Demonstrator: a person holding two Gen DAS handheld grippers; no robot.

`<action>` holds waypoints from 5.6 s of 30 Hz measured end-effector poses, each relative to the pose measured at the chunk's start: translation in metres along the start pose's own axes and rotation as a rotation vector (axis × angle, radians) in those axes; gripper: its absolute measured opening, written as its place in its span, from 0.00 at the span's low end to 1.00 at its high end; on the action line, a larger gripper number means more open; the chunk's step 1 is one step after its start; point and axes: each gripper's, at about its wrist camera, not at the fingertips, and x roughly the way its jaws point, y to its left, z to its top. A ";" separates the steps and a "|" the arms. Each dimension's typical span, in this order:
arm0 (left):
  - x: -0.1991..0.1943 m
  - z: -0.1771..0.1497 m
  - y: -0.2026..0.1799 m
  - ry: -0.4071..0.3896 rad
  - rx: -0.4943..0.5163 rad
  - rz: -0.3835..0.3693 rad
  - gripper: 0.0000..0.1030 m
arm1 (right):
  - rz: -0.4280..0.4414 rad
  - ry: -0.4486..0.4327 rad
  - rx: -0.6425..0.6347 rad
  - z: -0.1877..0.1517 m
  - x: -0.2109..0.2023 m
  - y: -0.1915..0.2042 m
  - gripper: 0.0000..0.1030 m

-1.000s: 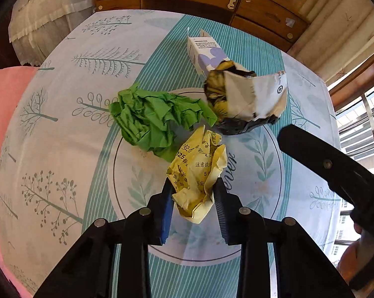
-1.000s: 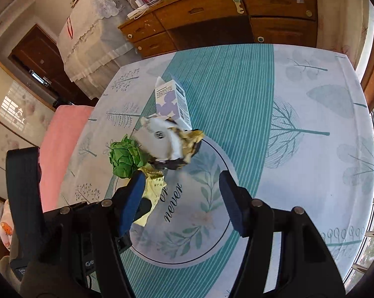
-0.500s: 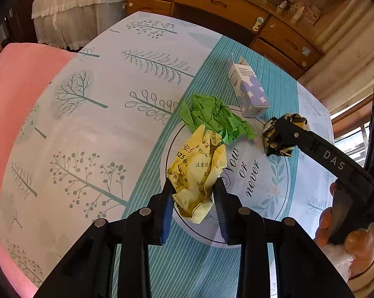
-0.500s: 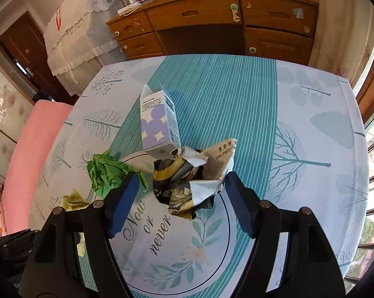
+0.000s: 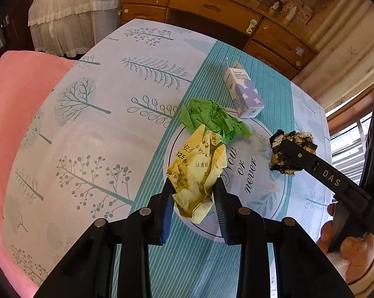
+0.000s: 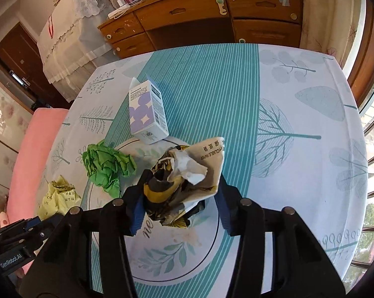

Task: Collect trash
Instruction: 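Carry the yellow paper and wrapper down over the bin, then open both tools to drop the paper and wrapper into the bin, then raise both tools back toward the green paper and milk carton, then grasp the green crumpled paper with the left tool while the right tool grasps the milk carton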

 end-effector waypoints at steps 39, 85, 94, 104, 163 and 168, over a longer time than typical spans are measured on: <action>-0.236 -0.278 0.175 -0.014 0.573 -0.226 0.30 | -0.094 -0.086 0.237 -0.386 -0.236 0.234 0.44; 0.170 -0.473 0.238 0.257 0.482 0.043 0.86 | -0.154 0.267 0.237 -0.607 0.110 0.067 0.65; 0.143 -0.463 0.242 0.207 0.452 0.066 0.85 | -0.156 0.249 0.238 -0.603 0.096 0.079 0.65; 0.035 -0.435 0.234 0.157 0.433 0.066 0.85 | -0.169 0.196 0.281 -0.575 0.007 0.111 0.65; -0.095 0.061 -0.029 -0.158 0.052 0.065 0.81 | -0.081 -0.124 -0.244 0.073 -0.123 0.076 0.59; -0.017 0.082 -0.033 -0.051 -0.059 0.079 0.80 | -0.033 -0.086 -0.198 0.091 -0.066 0.037 0.59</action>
